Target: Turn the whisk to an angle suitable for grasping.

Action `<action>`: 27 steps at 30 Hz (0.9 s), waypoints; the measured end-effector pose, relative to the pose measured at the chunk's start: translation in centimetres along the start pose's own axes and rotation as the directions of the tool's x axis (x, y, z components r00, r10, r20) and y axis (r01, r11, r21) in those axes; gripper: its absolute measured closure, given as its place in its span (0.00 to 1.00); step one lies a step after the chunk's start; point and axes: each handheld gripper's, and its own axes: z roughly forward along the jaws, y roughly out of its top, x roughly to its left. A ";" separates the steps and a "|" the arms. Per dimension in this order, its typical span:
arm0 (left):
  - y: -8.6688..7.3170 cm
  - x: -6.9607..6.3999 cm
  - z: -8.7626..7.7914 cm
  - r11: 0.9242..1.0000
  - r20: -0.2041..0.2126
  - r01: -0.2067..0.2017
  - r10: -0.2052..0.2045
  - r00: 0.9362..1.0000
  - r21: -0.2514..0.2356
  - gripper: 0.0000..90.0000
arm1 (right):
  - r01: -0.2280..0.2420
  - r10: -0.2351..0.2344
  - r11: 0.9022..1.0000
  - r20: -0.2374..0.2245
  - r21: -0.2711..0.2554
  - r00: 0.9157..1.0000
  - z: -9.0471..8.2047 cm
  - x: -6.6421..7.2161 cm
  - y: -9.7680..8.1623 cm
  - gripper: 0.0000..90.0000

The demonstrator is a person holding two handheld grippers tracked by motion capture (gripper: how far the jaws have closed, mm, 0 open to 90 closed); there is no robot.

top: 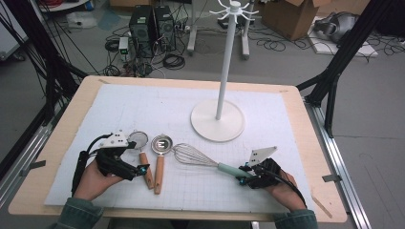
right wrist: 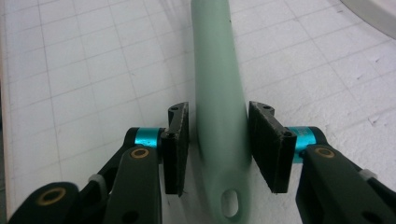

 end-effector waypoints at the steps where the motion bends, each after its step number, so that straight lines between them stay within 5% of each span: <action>1: 0.0 0.0 0.0 1.000 -0.001 0.001 -0.001 1.000 0.001 0.02 | 0.010 -0.010 1.000 -0.002 -0.002 1.000 0.0 0.0 0.0 0.66; 13: 0.2 -0.1 0.2 1.000 0.007 -0.003 0.003 1.000 0.000 0.02 | 0.043 -0.043 0.999 -0.041 0.016 0.998 -0.2 0.0 0.4 0.73; 27: 1.6 -0.8 0.5 0.999 0.038 -0.038 0.038 0.999 -0.006 0.03 | 0.049 -0.050 0.998 -0.042 -0.030 0.998 -2.5 0.2 2.3 0.73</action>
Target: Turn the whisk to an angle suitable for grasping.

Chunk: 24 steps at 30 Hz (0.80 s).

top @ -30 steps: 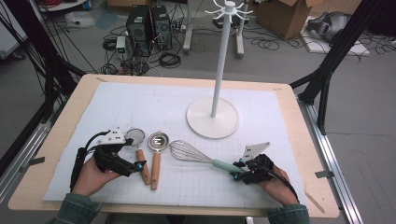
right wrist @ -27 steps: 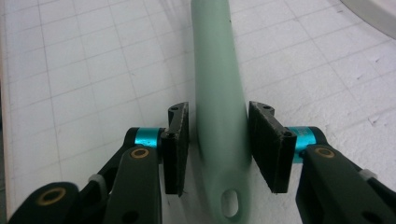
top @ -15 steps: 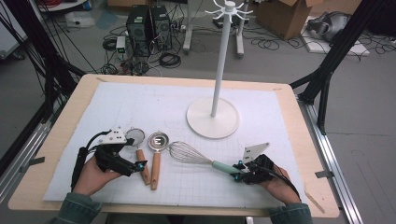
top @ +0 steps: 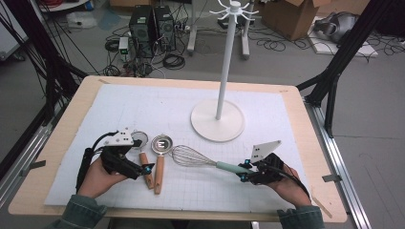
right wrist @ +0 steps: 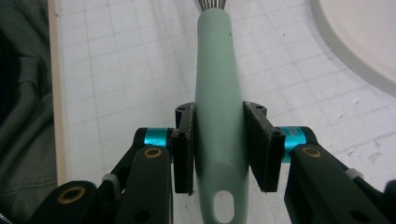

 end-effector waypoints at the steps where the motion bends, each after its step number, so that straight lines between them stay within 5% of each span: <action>1: 0.1 -0.1 0.0 1.000 0.003 -0.003 0.003 1.000 -0.003 0.03 | 0.002 -0.002 1.000 -0.001 -0.003 1.000 -0.2 0.0 0.2 0.73; 24: 1.8 -0.4 0.5 1.000 0.034 -0.026 0.027 0.999 -0.015 0.03 | 0.024 -0.025 0.997 -0.010 -0.069 1.000 -2.9 0.0 3.6 0.73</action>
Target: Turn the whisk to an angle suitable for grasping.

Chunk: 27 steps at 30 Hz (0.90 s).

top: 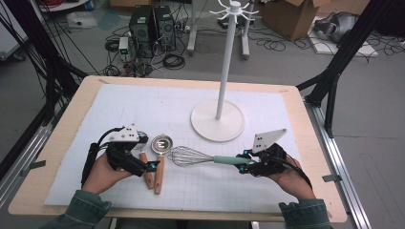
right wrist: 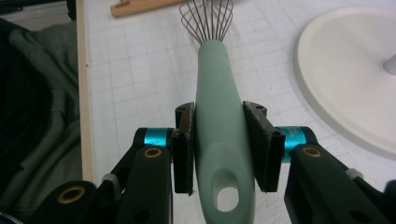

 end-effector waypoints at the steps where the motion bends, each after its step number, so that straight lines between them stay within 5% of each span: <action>1: 0.0 0.0 0.0 1.000 0.002 0.000 0.000 1.000 0.001 0.03 | 0.005 -0.005 1.000 0.003 -0.005 1.000 -0.1 0.0 0.2 0.73; 27: 0.6 0.0 0.4 1.000 0.025 -0.016 0.016 1.000 -0.006 0.03 | 0.026 -0.026 1.000 -0.013 -0.010 1.000 -1.0 -0.3 3.9 0.73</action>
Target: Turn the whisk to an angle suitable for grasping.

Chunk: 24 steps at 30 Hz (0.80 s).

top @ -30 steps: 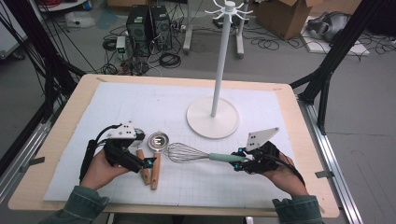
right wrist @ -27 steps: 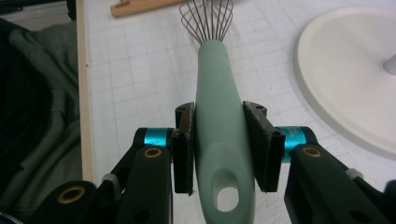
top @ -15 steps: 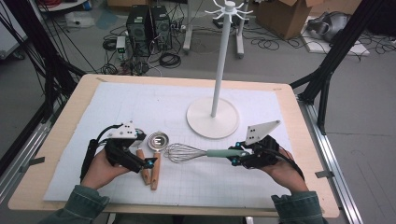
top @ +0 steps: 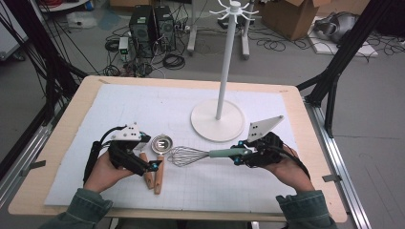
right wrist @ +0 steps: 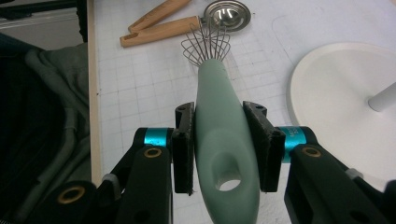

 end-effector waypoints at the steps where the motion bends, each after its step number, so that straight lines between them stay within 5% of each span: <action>1: 0.1 0.0 0.1 1.000 0.003 -0.004 0.004 1.000 0.002 0.03 | -0.002 0.002 1.000 -0.002 -0.001 1.000 0.0 -0.1 0.1 0.73; 24: 1.3 -0.4 0.6 0.999 0.033 -0.032 0.032 0.999 -0.008 0.08 | 0.005 -0.004 1.000 -0.022 0.002 1.000 -0.1 -0.5 2.5 0.73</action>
